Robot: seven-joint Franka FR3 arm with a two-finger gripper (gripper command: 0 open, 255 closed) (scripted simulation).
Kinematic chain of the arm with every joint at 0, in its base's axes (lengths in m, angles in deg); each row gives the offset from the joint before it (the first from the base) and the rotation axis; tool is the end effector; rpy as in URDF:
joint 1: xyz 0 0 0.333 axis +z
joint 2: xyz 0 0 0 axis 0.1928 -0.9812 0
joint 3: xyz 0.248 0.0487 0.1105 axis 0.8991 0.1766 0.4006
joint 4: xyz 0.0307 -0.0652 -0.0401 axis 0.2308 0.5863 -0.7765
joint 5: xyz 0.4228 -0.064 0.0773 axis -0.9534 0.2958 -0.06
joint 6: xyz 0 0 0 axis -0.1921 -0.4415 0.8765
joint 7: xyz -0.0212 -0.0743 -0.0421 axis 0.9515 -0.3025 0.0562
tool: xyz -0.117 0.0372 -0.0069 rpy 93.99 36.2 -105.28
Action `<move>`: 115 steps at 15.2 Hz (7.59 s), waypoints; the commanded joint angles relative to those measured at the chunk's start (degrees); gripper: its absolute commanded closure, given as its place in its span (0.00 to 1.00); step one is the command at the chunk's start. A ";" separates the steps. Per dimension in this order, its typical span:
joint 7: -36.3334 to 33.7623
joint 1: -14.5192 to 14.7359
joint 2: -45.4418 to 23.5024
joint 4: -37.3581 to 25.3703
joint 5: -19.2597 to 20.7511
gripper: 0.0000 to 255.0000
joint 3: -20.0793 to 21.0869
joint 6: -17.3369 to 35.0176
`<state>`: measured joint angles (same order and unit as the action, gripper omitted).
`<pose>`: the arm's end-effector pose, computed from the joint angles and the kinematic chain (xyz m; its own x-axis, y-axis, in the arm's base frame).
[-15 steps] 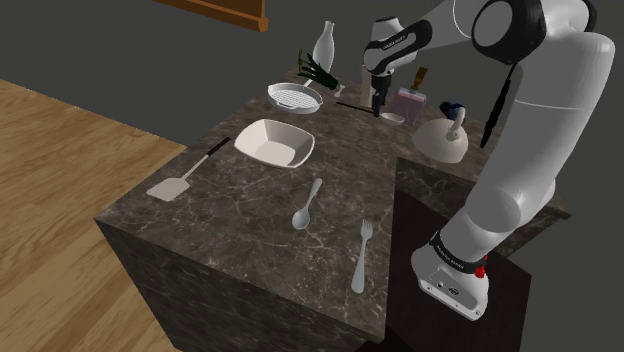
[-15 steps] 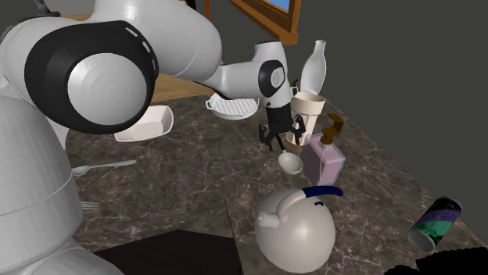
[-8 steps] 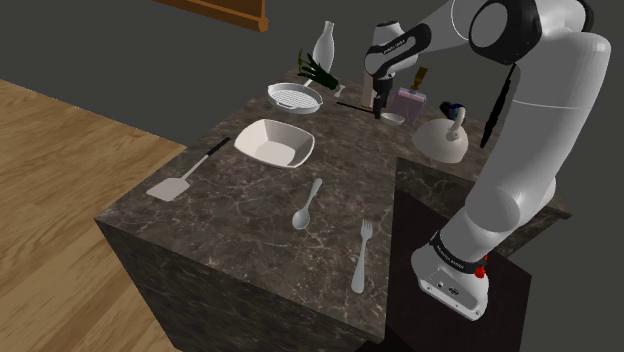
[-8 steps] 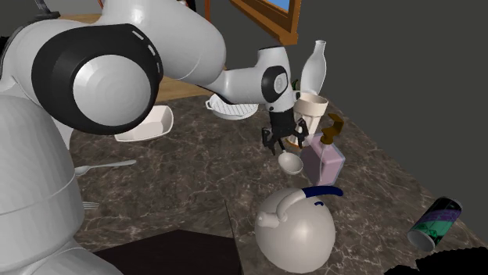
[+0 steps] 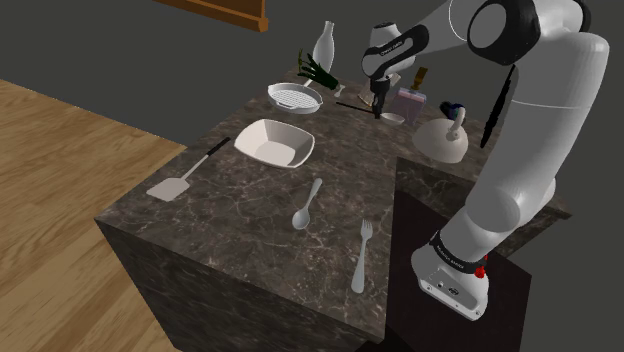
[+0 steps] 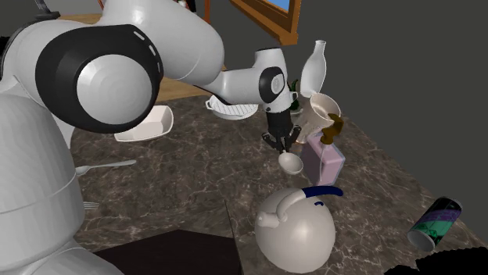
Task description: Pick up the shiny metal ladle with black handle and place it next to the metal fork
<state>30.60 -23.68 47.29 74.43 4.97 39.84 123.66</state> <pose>0.5427 -0.3356 0.2560 0.9291 0.2614 -0.2618 0.3144 -0.9308 0.1866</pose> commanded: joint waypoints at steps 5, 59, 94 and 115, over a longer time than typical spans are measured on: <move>0.30 -0.19 -0.19 0.29 -0.05 1.00 -0.03 0.39; -39.66 23.60 26.80 14.49 -4.70 1.00 22.72 -23.33; -56.65 31.09 13.98 14.23 -7.23 1.00 31.27 -13.40; -56.27 31.47 14.65 7.64 -7.89 0.00 31.70 -20.65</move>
